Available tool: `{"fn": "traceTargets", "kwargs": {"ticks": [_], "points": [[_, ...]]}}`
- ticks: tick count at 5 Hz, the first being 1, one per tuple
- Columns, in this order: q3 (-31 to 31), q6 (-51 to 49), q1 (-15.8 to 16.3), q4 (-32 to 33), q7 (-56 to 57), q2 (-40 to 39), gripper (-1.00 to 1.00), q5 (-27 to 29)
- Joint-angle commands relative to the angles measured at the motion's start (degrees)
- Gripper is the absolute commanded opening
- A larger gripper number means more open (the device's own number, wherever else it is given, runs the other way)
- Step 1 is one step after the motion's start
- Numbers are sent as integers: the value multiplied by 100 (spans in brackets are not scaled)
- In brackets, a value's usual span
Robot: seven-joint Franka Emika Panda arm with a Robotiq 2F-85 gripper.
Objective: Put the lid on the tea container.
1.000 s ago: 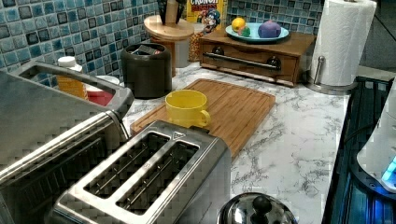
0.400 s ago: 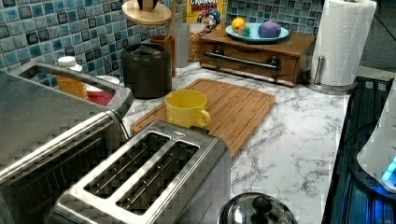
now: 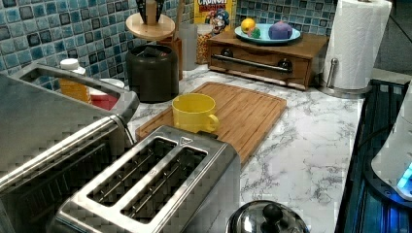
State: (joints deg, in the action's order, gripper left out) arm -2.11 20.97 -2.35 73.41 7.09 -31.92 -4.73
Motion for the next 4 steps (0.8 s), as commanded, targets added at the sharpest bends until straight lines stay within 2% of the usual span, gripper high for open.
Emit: {"fn": "traceTargets", "kwargs": {"ticks": [1, 2, 3, 4], "points": [[12, 71, 105, -1295, -214, 202, -100, 1], [14, -279, 88, -1792, -198, -214, -100, 27], [15, -176, 79, -1699, -234, -281, -100, -34], [-3, -287, 88, -1893, -258, -487, -100, -64]]}}
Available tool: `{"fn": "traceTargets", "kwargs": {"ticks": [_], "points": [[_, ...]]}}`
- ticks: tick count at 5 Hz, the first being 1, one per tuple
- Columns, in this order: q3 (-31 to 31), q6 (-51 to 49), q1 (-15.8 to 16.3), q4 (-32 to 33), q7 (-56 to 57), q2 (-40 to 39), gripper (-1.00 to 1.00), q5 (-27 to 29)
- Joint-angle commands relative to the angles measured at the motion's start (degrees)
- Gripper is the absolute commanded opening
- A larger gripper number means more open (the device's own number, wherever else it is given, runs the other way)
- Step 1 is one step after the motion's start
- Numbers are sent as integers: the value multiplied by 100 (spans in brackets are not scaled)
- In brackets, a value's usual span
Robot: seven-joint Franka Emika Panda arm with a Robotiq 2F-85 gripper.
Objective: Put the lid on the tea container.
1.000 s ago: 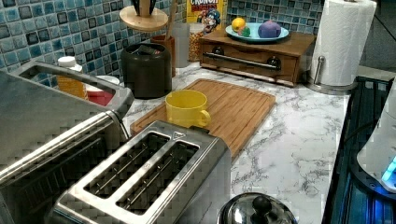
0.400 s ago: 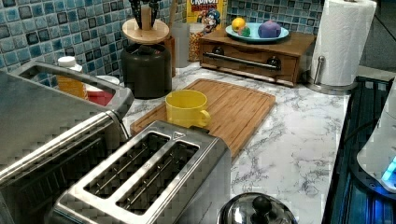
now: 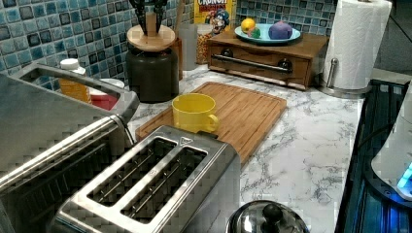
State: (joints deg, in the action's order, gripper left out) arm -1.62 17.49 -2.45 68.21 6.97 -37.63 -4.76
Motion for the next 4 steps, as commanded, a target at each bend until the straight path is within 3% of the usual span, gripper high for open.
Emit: {"fn": "traceTargets", "kwargs": {"ticks": [1, 2, 4], "points": [[-63, 5, 95, -1405, -215, 46, -100, -96], [-93, -192, 88, -1515, -121, -41, 96, -52], [-72, -413, 44, -1332, -153, 1, 100, 110]]}}
